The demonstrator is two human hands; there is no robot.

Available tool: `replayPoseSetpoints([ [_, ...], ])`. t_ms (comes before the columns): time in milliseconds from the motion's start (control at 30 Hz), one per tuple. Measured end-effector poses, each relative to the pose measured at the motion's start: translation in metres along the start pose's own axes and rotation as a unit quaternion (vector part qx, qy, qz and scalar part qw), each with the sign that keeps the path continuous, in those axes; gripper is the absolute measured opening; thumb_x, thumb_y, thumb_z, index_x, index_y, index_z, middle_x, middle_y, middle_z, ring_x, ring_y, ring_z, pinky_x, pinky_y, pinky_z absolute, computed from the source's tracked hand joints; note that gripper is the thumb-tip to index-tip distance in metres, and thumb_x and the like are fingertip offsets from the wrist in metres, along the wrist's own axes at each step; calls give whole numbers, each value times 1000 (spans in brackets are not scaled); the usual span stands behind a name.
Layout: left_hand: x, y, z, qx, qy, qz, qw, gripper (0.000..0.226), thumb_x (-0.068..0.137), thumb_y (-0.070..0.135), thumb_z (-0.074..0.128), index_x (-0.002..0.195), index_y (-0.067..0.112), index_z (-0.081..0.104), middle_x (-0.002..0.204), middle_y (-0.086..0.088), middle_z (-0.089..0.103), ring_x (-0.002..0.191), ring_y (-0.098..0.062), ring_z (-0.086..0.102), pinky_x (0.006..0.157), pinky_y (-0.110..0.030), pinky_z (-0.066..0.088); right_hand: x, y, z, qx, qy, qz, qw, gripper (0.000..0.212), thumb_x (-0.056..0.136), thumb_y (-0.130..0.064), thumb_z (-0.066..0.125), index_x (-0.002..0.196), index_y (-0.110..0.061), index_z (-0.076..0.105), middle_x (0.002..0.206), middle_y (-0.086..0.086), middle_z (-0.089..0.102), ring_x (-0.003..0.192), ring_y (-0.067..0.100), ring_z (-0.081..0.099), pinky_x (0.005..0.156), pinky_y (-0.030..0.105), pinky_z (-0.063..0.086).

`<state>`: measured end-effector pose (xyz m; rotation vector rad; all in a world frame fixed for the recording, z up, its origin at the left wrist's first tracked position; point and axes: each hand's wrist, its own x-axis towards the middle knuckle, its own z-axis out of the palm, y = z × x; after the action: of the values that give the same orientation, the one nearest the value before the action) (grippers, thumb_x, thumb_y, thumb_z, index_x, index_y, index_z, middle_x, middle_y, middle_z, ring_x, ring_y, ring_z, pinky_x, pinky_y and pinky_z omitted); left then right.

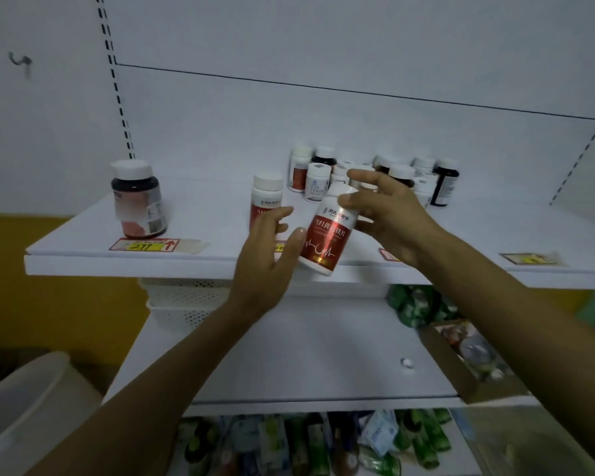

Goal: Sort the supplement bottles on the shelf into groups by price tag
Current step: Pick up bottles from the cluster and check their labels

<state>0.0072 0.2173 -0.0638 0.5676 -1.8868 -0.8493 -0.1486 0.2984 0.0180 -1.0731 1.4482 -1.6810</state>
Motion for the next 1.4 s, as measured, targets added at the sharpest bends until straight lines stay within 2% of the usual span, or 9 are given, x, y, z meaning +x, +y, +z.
replayPoseSetpoints([
  [100, -23, 21, 10, -132, -79, -69, 986, 42, 89, 38, 55, 126, 29, 37, 110, 17, 49, 93, -3, 58, 67, -9, 50, -16, 1, 3, 43, 2, 3, 999, 49, 81, -1, 66, 126, -14, 52, 116, 9, 62, 101, 23, 64, 75, 32, 54],
  [233, -40, 29, 15, -210, -75, -102, 969, 39, 88, 24, 59, 119, 29, 37, 102, 10, 53, 82, -15, 62, 62, -14, 53, -32, 4, 8, 41, 14, -4, 999, 51, 82, -3, 66, 129, -13, 49, 114, 6, 62, 103, 23, 63, 80, 33, 53],
  [467, -55, 26, 11, -202, -6, -86, 976, 52, 87, 19, 61, 127, 31, 31, 112, 15, 50, 99, -7, 58, 72, -14, 53, -53, 33, 28, -37, -11, 22, 999, 52, 81, -29, 70, 127, -16, 51, 113, 6, 67, 103, 19, 66, 90, 36, 53],
  [600, -54, 21, 7, -126, -54, -73, 988, 54, 88, 23, 61, 130, 35, 30, 109, 30, 47, 93, 18, 53, 70, -6, 45, -58, 48, 40, -47, -45, 35, 997, 43, 83, -24, 68, 122, -17, 54, 108, 2, 68, 95, 14, 68, 77, 28, 56],
  [767, -38, 5, -7, 92, -79, -28, 992, 60, 87, 53, 49, 138, 27, 33, 139, 6, 46, 121, -9, 48, 99, -35, 44, -40, 50, 34, -70, -8, 16, 997, 48, 79, -19, 73, 123, -16, 52, 109, 3, 67, 96, 18, 67, 80, 36, 57],
  [900, -12, -14, -19, 158, 40, -39, 986, 58, 86, 46, 57, 136, 23, 37, 137, 2, 46, 119, -12, 47, 99, -37, 45, -10, 54, 26, -59, 19, 20, 998, 55, 78, -17, 75, 125, -15, 47, 122, 6, 62, 107, 21, 63, 93, 44, 52],
  [1033, 22, -35, -19, 175, 48, -115, 977, 76, 80, 44, 66, 142, 22, 27, 145, -1, 38, 130, -21, 41, 104, -46, 41, 28, 56, 26, -84, 19, -5, 996, 52, 80, -14, 73, 123, -16, 44, 128, 8, 58, 112, 22, 59, 97, 44, 49],
  [1233, 53, -53, -5, 209, 42, -164, 963, 94, 68, 53, 74, 142, 23, 25, 142, -2, 43, 127, -23, 45, 102, -46, 43, 63, 76, 36, -96, -2, -33, 995, 42, 84, -8, 68, 120, -16, 46, 110, 0, 59, 94, 9, 61, 66, 14, 50],
  [1400, 53, -67, 2, 257, 84, -148, 951, 82, 73, 52, 70, 138, 21, 31, 131, -1, 56, 113, -23, 59, 91, -41, 51, 77, 98, 32, -132, -7, -56, 990, 53, 82, -17, 71, 129, -17, 45, 123, 0, 58, 109, 15, 57, 89, 28, 50],
])
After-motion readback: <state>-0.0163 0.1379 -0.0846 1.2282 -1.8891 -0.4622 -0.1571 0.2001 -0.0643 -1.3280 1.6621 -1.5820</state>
